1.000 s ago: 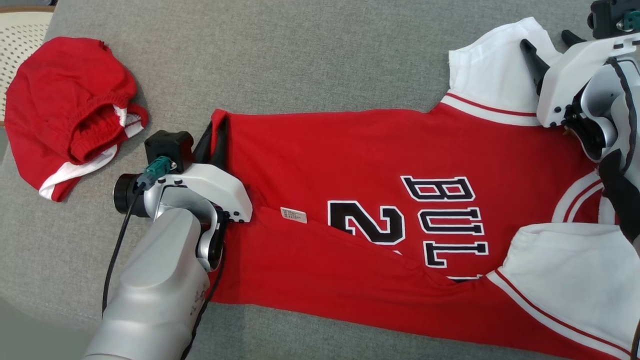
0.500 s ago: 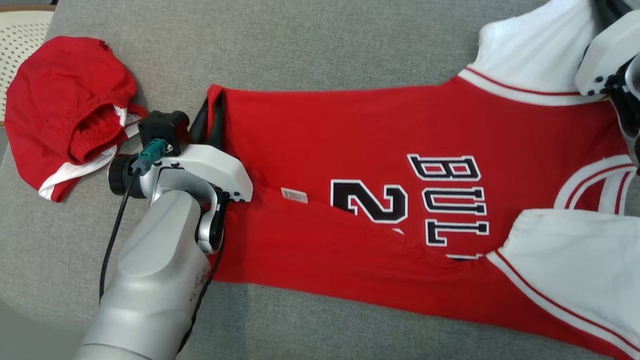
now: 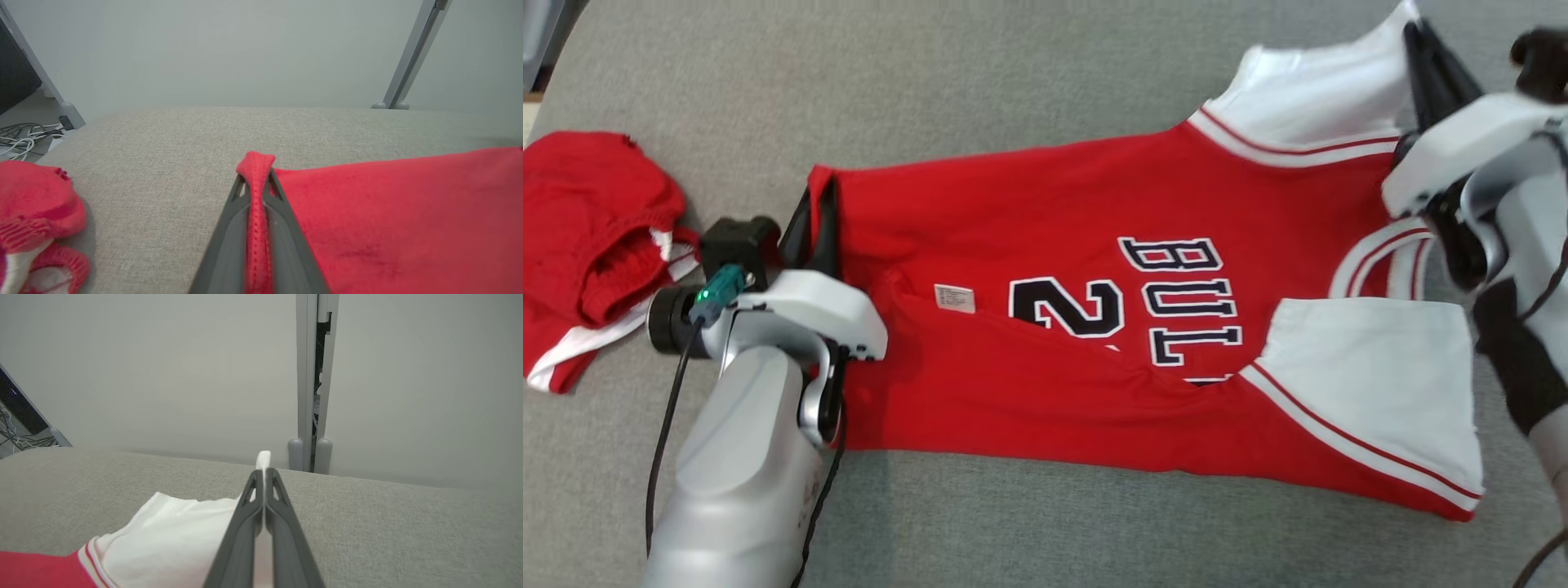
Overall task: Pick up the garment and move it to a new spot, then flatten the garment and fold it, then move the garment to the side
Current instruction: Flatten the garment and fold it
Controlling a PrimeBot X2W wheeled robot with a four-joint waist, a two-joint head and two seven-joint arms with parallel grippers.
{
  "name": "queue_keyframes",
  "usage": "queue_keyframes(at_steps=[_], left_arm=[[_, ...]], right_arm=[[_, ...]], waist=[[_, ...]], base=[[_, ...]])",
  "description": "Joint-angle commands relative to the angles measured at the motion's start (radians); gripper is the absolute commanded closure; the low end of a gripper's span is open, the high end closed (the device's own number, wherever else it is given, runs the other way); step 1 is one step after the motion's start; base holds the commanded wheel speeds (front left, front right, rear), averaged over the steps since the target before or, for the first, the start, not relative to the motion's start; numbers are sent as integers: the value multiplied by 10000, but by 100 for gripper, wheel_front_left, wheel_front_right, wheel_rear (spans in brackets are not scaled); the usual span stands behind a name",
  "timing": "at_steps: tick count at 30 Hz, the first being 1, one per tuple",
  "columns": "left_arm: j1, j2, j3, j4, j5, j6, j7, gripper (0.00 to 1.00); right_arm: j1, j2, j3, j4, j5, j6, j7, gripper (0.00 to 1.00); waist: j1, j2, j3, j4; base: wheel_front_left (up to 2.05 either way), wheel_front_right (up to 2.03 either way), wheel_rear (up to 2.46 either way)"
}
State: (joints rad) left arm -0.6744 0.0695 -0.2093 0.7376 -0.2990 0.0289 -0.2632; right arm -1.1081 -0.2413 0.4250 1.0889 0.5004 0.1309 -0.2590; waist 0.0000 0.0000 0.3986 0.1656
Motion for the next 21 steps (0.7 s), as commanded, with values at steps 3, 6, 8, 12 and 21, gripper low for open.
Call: queue_keyframes(at_steps=[3, 6, 8, 12, 21], left_arm=[[714, 89, 377, -159, 249, -121, -20, 100], [1308, 75, 756, -325, 355, -171, -20, 100], [1709, 42, 986, -401, 410, -179, -20, 100], [2402, -3, 1401, -388, 441, -263, -20, 100], [3668, -103, 1937, 66, 674, -176, -21, 100]], right_arm=[[1427, -117, 34, -1240, 667, -3, -66, 100], [2581, -302, 62, -2264, 1068, -3, -67, 100], [3366, -373, -17, -2873, 1323, -3, -69, 100], [4705, -365, -124, -3716, 1576, -3, -68, 100], [6852, 39, -322, -4485, 2094, -3, -70, 100]], waist=[[0, 0, -659, -597], [0, 0, -934, -798], [0, 0, -1116, -887], [0, 0, -1428, -1102], [0, 0, -2039, -1453]], base=[[0, 0, 0], [0, 0, 0], [0, 0, 0], [0, 0, 0], [0, 0, 0]])
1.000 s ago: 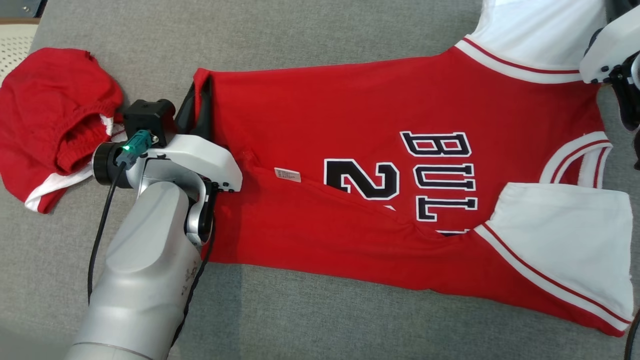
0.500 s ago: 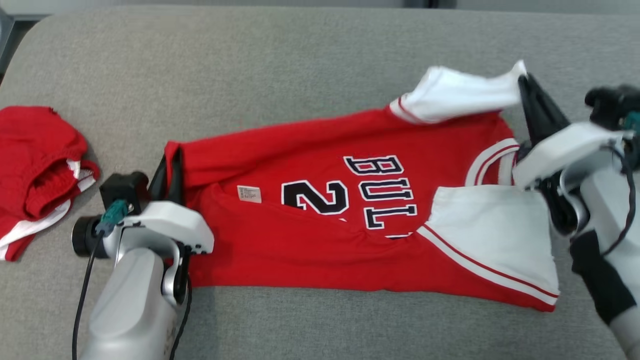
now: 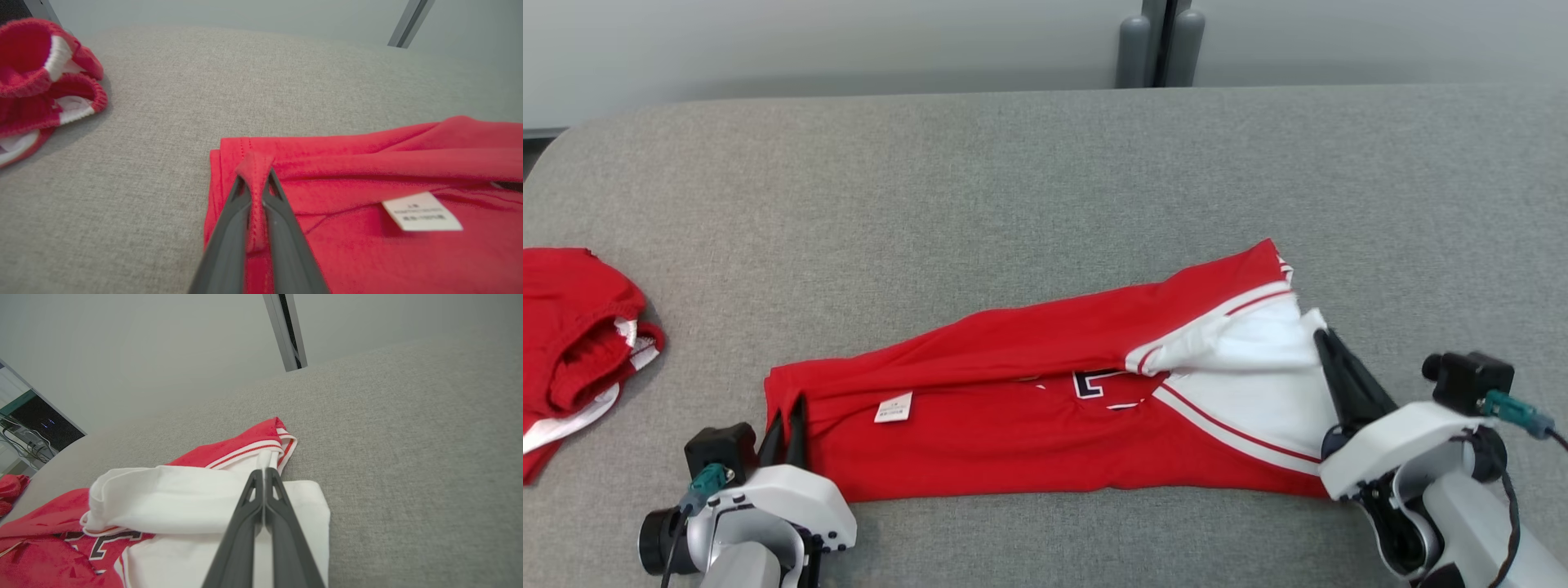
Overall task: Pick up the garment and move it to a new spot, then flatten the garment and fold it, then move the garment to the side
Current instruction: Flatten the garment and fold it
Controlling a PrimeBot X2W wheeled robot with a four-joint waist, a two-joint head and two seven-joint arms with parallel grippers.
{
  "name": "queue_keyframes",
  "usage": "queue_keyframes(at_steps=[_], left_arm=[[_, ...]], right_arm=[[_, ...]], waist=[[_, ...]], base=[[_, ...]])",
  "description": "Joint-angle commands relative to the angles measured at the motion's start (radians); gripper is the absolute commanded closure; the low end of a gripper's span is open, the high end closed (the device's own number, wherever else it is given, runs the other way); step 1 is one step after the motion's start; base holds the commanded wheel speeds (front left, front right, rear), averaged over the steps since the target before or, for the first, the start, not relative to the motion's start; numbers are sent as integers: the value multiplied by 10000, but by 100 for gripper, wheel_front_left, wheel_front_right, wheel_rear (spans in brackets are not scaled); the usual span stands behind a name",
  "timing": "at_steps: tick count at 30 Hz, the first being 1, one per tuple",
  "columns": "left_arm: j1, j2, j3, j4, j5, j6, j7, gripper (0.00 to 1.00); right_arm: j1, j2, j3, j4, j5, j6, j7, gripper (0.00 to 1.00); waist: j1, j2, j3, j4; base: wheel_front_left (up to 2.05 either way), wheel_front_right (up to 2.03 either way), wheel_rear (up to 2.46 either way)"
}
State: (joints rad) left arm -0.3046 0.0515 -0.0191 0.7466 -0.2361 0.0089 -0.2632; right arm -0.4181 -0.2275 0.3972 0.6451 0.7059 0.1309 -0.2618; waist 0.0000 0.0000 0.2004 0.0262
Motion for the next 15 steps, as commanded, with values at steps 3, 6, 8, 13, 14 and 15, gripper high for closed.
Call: queue_keyframes(at_steps=[3, 6, 8, 13, 14, 15], left_arm=[[273, 52, 172, 13, 92, 67, -21, 91], [450, 45, 344, -185, 179, 185, -21, 0], [591, 28, 444, -440, 236, 279, -21, 0], [1177, 16, 545, -1281, 389, 535, -21, 0], [1299, 15, 510, -1395, 331, 555, -21, 0], [1379, 16, 467, -1518, 310, 574, -21, 0]], right_arm=[[407, 18, 38, 45, 128, -3, -41, 100], [517, 56, -95, 226, 70, -3, -42, 37], [483, 145, -341, 188, 112, -3, -42, 0], [311, 246, -919, 86, -191, -3, -40, 0], [278, 262, -981, 151, -293, -3, -34, 0], [229, 286, -1067, 235, -372, -3, -31, 0]], waist=[[0, 0, -151, -94], [0, 0, -195, -77], [0, 0, -202, -35], [0, 0, -271, 205], [0, 0, -291, 273], [0, 0, -309, 340]], base=[[0, 0, 0], [0, 0, 0], [0, 0, 0], [0, 0, 0], [0, 0, 0], [0, 0, 0]])
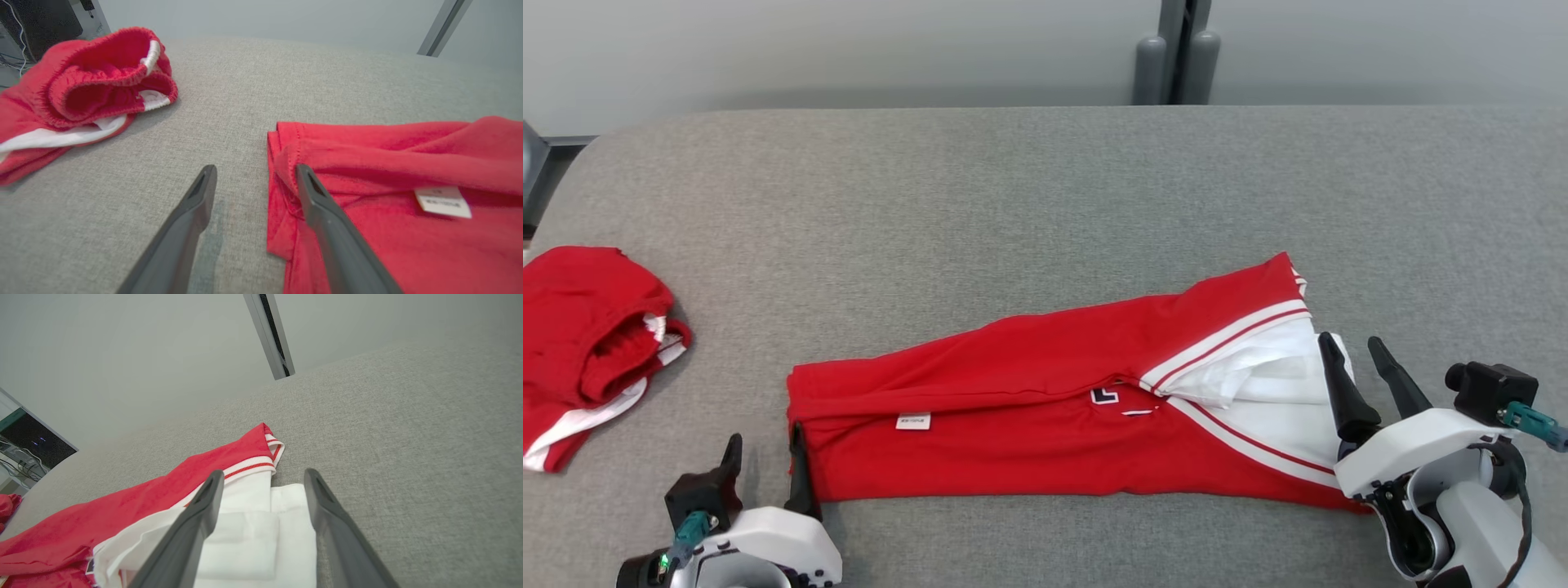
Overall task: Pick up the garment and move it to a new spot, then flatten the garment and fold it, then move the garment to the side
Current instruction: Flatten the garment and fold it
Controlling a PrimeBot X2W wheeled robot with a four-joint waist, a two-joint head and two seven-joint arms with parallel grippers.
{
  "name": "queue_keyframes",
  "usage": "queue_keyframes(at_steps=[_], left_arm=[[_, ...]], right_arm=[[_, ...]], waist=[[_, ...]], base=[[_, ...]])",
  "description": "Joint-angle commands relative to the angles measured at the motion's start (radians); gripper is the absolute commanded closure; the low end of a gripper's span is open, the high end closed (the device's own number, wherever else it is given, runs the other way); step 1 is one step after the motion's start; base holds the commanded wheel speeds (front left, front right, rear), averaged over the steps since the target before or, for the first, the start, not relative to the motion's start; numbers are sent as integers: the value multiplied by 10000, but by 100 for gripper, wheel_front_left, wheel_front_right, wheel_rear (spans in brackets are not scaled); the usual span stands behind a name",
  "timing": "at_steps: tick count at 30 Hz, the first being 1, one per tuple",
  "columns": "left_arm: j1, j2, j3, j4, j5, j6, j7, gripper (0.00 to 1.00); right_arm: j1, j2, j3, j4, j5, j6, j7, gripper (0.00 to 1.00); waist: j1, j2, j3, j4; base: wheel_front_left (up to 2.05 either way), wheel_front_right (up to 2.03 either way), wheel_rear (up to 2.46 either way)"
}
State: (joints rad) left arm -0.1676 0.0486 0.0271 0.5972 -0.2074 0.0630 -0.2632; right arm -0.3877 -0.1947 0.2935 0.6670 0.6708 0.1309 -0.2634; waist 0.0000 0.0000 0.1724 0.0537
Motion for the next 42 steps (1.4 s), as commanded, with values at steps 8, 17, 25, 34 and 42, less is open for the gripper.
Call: queue_keyframes(at_steps=[8, 17, 25, 34, 42], left_arm=[[351, 44, -378, -400, -120, 171, -21, 0], [295, 43, -548, -446, -369, 238, -21, 0], [196, 44, -593, -463, -424, 248, -21, 0], [336, 48, -633, -379, -525, 179, -21, 0], [441, 45, -730, -228, -523, 112, -21, 0]], right_arm=[[-380, 180, 118, 1721, -491, -1, 505, 0], [-339, 774, 590, 3198, -295, 0, 1621, 100], [-564, 548, 495, 3206, 297, -5, 854, 100], [-1082, -337, -611, 3239, 446, -12, -12, 100], [-623, -170, -704, 1525, 247, -2, -22, 100]], waist=[[0, 0, -122, 661], [0, 0, -61, 943], [0, 0, -40, 949], [0, 0, -246, 521], [0, 0, -465, 155]], base=[[0, 0, 0], [0, 0, 0], [0, 0, 0], [0, 0, 0], [0, 0, 0]])
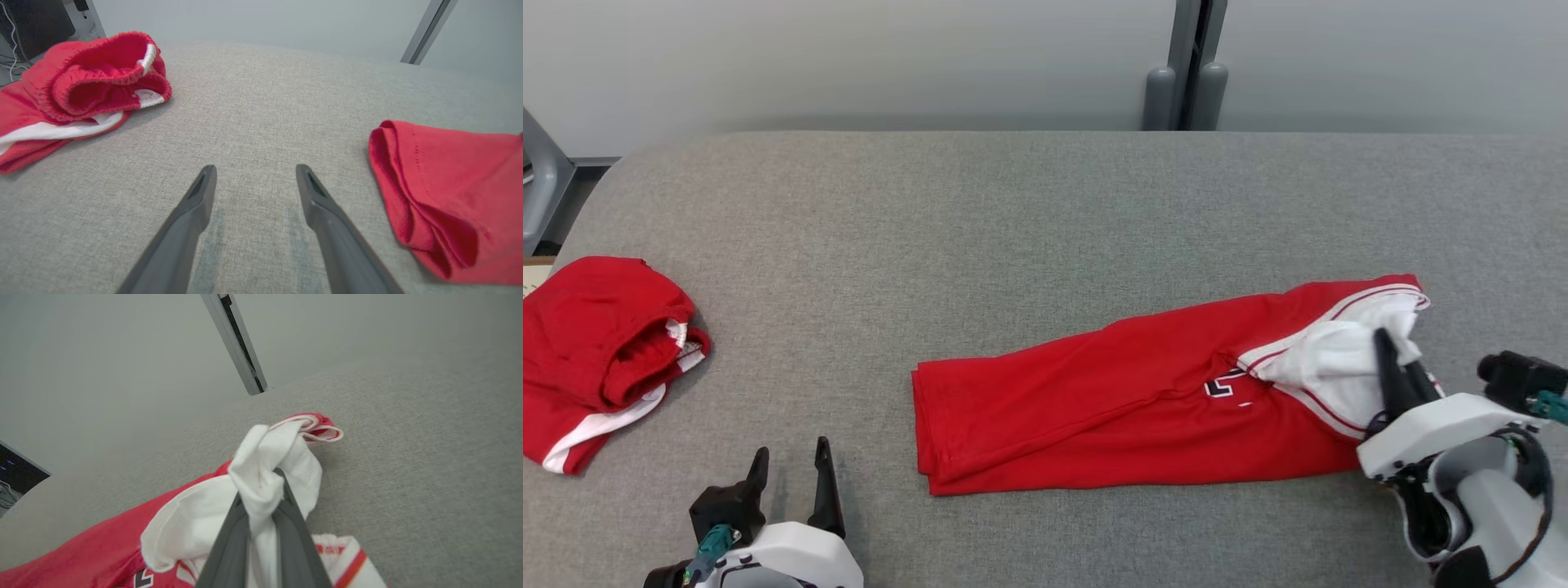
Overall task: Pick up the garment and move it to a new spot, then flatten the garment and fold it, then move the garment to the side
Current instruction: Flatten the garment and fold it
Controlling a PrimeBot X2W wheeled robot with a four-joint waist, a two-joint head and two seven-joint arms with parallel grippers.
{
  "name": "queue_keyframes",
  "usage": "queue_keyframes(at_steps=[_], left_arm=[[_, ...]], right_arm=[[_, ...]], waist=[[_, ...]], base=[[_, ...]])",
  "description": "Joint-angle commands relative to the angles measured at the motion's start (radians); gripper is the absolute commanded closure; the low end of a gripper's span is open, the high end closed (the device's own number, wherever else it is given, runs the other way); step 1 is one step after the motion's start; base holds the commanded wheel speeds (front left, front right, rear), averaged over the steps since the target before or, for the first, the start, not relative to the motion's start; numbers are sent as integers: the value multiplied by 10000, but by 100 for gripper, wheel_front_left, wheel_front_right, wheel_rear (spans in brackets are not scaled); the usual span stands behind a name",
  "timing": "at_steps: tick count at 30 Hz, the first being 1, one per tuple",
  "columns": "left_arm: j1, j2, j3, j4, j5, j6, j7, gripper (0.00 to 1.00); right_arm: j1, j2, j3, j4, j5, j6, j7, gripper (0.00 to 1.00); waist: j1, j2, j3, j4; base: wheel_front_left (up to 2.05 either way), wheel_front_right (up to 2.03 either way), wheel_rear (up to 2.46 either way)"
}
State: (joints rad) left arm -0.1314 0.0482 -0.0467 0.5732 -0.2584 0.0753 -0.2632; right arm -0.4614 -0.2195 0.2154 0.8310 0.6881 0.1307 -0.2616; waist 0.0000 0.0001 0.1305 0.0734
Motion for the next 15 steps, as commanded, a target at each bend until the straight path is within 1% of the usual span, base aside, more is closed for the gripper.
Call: queue_keyframes(at_steps=[1, 5, 9, 12, 15], left_arm=[[95, 48, -5, 27, -8, -10, -21, 0], [129, 48, -38, 99, -124, -15, -21, 0], [102, 53, -178, 130, -87, -49, -21, 0], [156, 47, -297, 92, -53, -77, -21, 0], [158, 45, -477, 75, -33, -124, -21, 0]], right_arm=[[169, 126, 273, -449, 186, 0, -40, 100], [458, 294, 1381, -1692, 621, 0, 183, 100], [667, 346, 2506, -2734, 1025, 0, 610, 100], [778, 399, 3242, -3208, 1206, 0, 884, 100], [739, 522, 3814, -3363, 1349, 0, 1077, 100]], waist=[[0, -1, -82, -68], [0, -1, -233, -69], [0, -1, -378, 161], [0, -1, -448, 431], [0, -1, -446, 748]], base=[[0, 0, 0], [0, 0, 0], [0, 0, 0], [0, 0, 0], [0, 0, 0]])
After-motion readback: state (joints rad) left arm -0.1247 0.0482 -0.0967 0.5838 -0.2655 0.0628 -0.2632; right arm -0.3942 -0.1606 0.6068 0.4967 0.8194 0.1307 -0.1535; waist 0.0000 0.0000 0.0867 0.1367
